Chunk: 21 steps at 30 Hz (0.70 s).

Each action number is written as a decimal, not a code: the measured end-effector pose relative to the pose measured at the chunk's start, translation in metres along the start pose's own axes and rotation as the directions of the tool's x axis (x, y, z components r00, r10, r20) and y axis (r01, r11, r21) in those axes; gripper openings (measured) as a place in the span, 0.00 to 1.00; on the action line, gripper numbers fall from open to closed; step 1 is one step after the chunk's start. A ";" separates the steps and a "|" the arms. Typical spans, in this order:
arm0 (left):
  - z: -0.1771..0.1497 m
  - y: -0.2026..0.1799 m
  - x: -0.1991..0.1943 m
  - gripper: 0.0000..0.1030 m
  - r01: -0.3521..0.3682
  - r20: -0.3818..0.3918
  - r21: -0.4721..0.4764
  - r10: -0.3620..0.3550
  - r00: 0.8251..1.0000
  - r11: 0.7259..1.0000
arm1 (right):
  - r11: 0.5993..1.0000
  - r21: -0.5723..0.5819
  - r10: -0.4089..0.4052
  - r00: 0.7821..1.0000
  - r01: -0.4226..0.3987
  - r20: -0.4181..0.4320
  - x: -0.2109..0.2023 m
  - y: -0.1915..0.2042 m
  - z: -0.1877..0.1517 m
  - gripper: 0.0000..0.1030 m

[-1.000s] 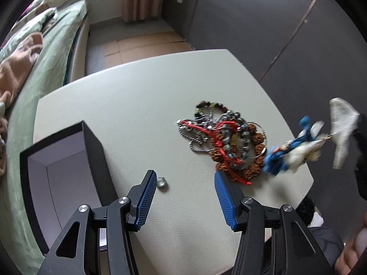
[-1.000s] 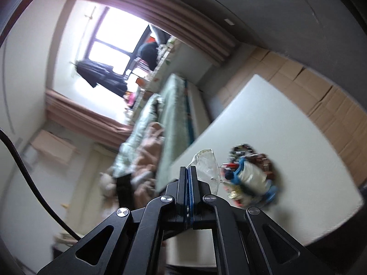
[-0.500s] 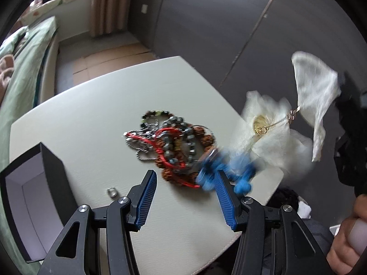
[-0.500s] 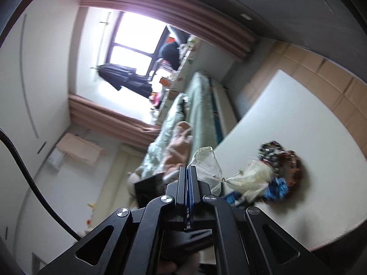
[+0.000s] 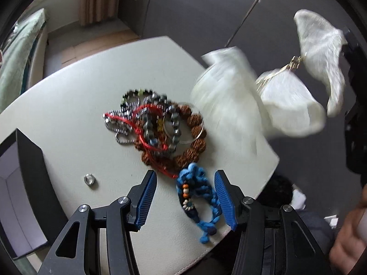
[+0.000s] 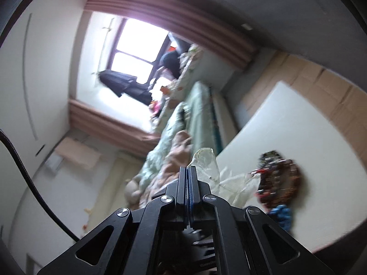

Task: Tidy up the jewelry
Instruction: 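Lift the white pouch with the right tool while the left tool grasps the blue braided bracelet, then carry the blue bracelet and white pouch into the black box and open both tools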

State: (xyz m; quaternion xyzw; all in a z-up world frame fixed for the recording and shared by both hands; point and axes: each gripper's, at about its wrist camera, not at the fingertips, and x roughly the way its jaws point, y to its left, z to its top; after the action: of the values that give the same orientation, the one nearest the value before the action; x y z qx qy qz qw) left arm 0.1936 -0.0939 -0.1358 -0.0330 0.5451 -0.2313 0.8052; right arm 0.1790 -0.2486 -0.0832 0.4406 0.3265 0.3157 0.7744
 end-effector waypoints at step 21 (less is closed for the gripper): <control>-0.005 0.015 -0.040 0.09 -0.057 0.112 -0.062 0.064 0.992 0.996 | 0.998 0.009 -0.058 0.998 0.058 -0.024 0.001 0.001 0.002 0.03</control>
State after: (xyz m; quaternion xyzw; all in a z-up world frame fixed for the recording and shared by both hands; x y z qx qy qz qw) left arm 0.1823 -0.0634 -0.1077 -0.0532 0.5056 -0.1883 0.8403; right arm 0.1812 -0.2479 -0.0813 0.4307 0.3498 0.2968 0.7772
